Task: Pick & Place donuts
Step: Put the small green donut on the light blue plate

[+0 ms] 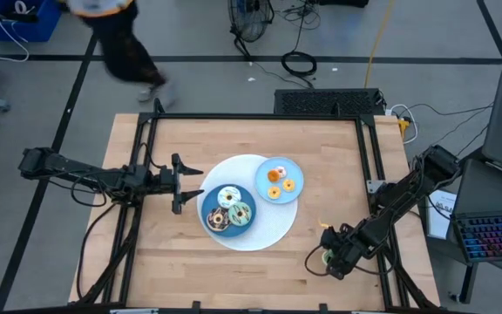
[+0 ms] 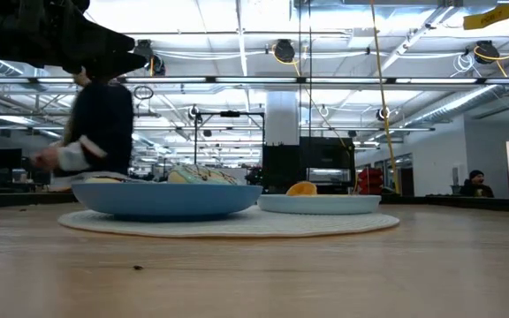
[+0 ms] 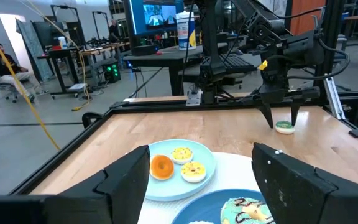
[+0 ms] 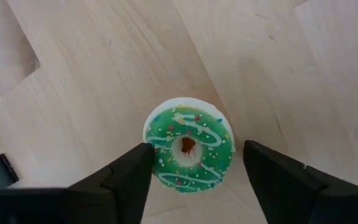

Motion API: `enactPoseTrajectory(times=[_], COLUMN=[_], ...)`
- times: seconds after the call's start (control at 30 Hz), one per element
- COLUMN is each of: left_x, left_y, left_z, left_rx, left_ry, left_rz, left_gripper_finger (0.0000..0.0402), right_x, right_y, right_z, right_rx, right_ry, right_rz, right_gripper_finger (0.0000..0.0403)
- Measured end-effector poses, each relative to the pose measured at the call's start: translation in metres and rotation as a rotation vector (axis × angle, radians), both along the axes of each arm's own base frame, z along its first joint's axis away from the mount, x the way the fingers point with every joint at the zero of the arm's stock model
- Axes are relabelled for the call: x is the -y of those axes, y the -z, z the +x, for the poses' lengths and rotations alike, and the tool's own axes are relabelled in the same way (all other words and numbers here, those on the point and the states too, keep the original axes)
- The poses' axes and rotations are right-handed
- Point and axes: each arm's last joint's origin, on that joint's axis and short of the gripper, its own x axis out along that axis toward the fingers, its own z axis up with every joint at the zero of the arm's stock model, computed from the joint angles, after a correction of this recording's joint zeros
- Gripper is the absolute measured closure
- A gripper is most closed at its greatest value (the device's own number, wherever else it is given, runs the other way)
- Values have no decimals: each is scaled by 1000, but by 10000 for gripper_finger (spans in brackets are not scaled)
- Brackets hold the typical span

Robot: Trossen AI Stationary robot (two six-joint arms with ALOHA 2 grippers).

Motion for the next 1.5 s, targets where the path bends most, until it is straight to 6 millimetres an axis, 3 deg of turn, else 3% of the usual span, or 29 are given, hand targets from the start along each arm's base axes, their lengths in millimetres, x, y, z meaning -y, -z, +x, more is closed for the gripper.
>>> enactPoseTrajectory(times=[0.53, 0.97, 1.27, 1.5], left_x=[0, 0, 0, 0], left_y=[0, 0, 0, 0], left_z=[0, 0, 0, 0], left_rx=[0, 0, 0, 0], left_ry=[0, 0, 0, 0], left_rz=[0, 0, 0, 0], left_gripper_finger=[127, 118, 127, 119], right_x=[15, 48, 94, 159], right_y=[-1, -31, -66, -65], right_z=[13, 35, 56, 75], right_rx=[159, 411, 576, 478], right_ry=[-83, -112, -150, -106], right_rz=[-217, -435, -695, -768], right_gripper_finger=[254, 314, 328, 328])
